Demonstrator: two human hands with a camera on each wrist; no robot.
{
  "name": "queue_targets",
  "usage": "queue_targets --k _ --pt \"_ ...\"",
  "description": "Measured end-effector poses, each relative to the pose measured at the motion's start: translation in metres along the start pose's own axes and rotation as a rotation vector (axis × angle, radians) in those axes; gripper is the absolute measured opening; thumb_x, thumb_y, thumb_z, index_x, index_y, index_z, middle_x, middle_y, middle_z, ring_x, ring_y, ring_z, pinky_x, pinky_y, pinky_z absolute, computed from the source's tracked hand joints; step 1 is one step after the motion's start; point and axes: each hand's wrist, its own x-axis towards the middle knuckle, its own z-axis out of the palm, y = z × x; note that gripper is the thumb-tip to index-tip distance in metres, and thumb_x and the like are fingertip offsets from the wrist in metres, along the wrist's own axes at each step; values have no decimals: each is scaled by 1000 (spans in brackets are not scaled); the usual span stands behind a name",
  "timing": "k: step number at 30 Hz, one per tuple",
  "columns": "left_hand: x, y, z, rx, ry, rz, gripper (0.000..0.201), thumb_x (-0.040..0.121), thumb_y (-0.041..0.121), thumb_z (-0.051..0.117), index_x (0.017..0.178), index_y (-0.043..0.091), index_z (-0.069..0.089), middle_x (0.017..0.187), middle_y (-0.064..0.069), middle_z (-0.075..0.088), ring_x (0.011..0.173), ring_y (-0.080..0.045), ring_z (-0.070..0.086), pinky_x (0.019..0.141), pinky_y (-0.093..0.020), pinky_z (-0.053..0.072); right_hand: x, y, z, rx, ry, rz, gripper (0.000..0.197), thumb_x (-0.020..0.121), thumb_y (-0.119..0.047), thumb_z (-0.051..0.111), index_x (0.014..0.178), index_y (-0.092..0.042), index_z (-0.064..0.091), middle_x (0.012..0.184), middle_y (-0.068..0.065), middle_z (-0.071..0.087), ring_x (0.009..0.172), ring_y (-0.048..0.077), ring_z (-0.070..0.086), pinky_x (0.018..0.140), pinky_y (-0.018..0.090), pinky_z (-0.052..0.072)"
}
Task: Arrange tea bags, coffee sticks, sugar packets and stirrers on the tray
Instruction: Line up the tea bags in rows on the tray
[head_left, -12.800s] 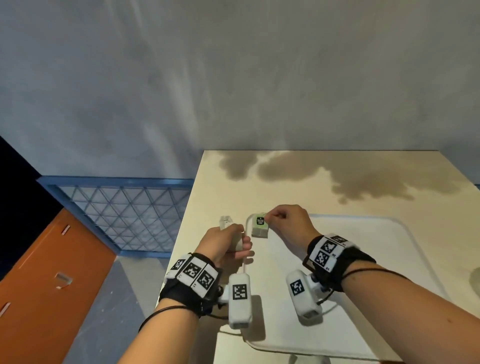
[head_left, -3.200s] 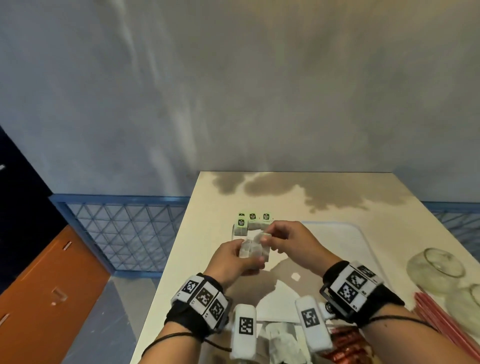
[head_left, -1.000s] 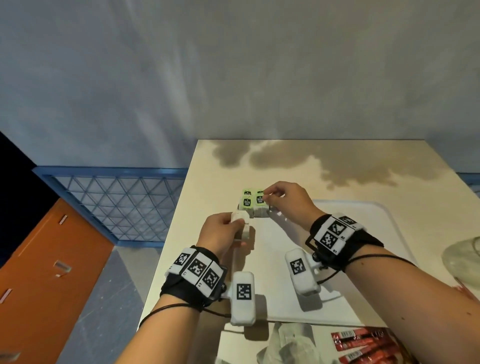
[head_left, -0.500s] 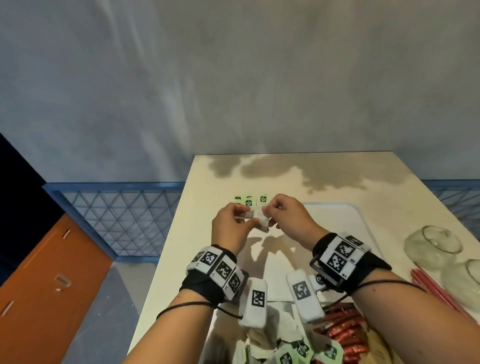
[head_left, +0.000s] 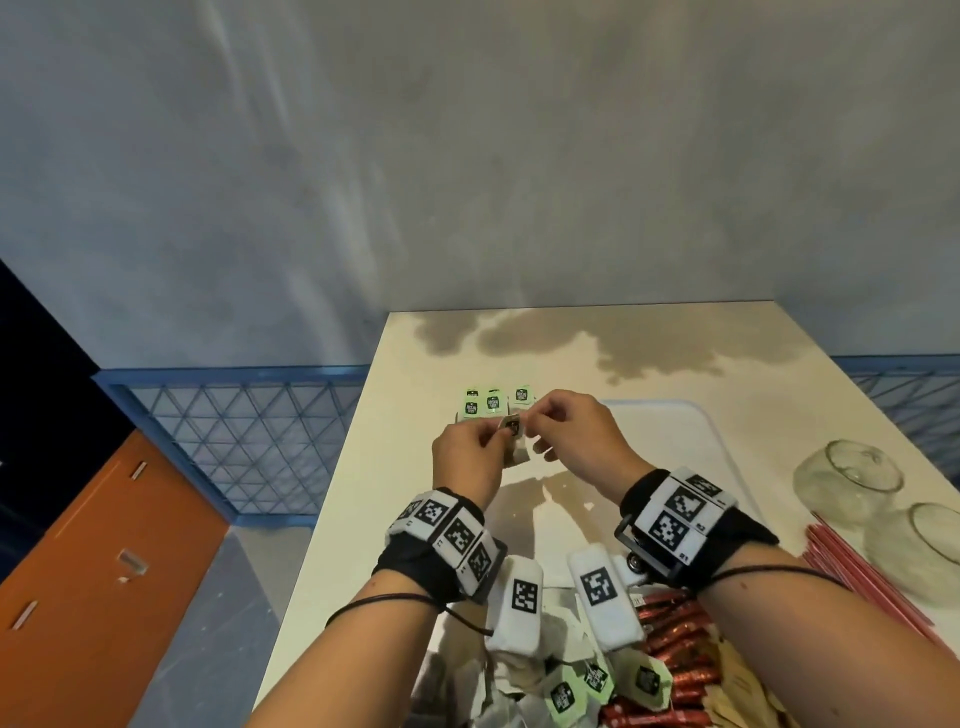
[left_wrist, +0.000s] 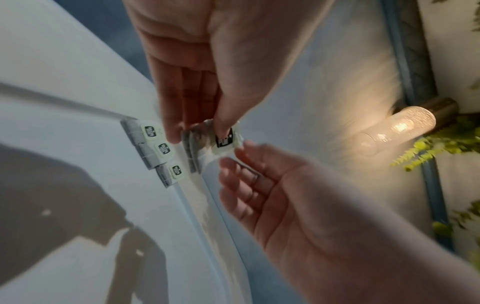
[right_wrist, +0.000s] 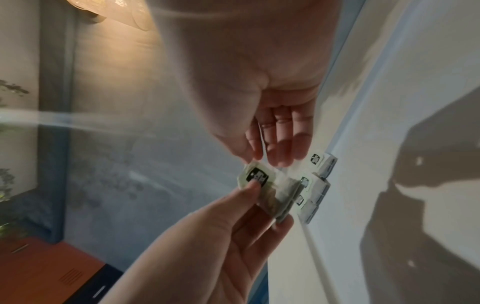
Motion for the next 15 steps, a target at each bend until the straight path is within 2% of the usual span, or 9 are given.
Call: queue_targets --k 3,6,8,11,13,15 --pt "9 -13 0 -16 -38 -62 23 90 11 65 70 21 73 58 7 66 59 -14 64 79 -41 59 8 12 -2 -19 -16 14 6 90 -20 70 93 -15 68 83 -2 67 68 18 65 64 30 52" --pt "20 -26 2 -43 -66 -112 26 88 13 68 64 22 72 60 3 67 62 -19 63 78 -46 60 17 26 2 5 -96 55 5 91 -16 68 87 -14 69 79 -3 67 66 13 63 64 26 51" --pt "25 -32 2 -85 -76 -146 20 86 11 71 69 21 74 68 -2 71 68 -23 67 79 -46 60 24 35 6 14 -134 108 9 93 -14 65 85 -12 68 79 1 66 66 14 61 66 30 52" --pt "37 -40 1 -111 -67 -188 14 86 4 70 80 15 76 79 -8 74 71 -23 69 76 -39 61 41 48 13 -2 -162 185 12 95 -10 58 85 -8 65 77 11 65 65 24 60 67 41 54" --pt "45 -46 -2 -65 -43 -170 12 86 4 69 86 13 76 82 -8 74 72 -23 70 75 -36 61 52 55 15 -60 -155 202 15 95 -9 55 82 -9 62 68 12 63 61 26 57 64 42 54" --pt "56 -52 -6 21 -18 -137 12 85 6 69 86 16 76 82 -4 74 73 -20 71 75 -32 60 67 61 15 -137 -129 197 17 94 -8 52 80 -9 61 62 9 61 57 24 56 64 39 53"
